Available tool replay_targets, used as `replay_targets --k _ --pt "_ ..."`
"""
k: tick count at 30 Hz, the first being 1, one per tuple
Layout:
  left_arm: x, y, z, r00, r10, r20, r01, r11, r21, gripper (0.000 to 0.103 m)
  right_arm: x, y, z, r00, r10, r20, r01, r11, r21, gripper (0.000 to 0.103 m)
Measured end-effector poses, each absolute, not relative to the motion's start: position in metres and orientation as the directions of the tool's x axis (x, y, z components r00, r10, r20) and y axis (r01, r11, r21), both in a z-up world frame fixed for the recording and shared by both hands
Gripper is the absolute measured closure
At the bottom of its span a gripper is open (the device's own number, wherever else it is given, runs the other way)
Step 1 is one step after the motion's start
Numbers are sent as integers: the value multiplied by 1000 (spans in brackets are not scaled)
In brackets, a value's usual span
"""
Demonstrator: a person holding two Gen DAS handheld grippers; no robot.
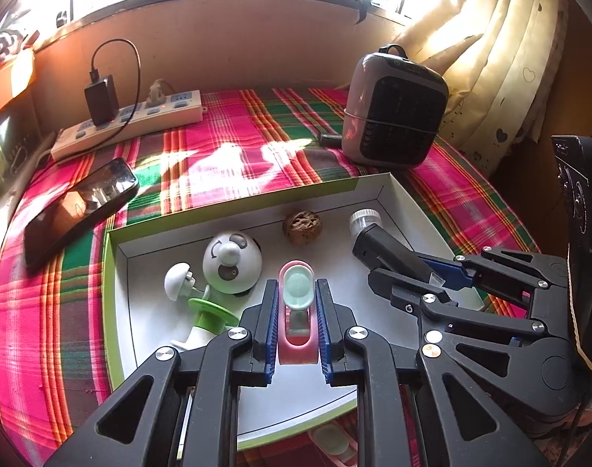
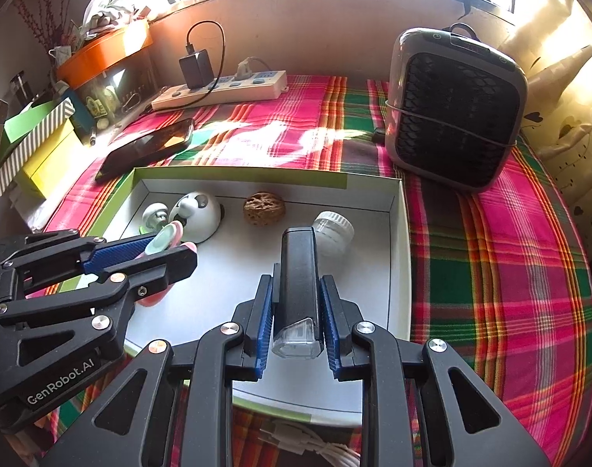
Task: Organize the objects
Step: 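Carry the pink clip and black case over the box lid with both grippers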
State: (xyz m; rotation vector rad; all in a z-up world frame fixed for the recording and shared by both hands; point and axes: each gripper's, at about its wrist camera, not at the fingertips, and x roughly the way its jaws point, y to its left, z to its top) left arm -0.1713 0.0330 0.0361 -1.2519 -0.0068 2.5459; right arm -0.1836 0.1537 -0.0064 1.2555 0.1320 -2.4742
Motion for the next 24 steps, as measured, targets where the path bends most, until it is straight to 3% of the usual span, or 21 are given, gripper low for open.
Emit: replay_targets --k 24 --pt "-198 42 18 -560 223 -798 -262 -961 -84 87 -198 154 -17 -566 -230 -791 352 -936 20 79"
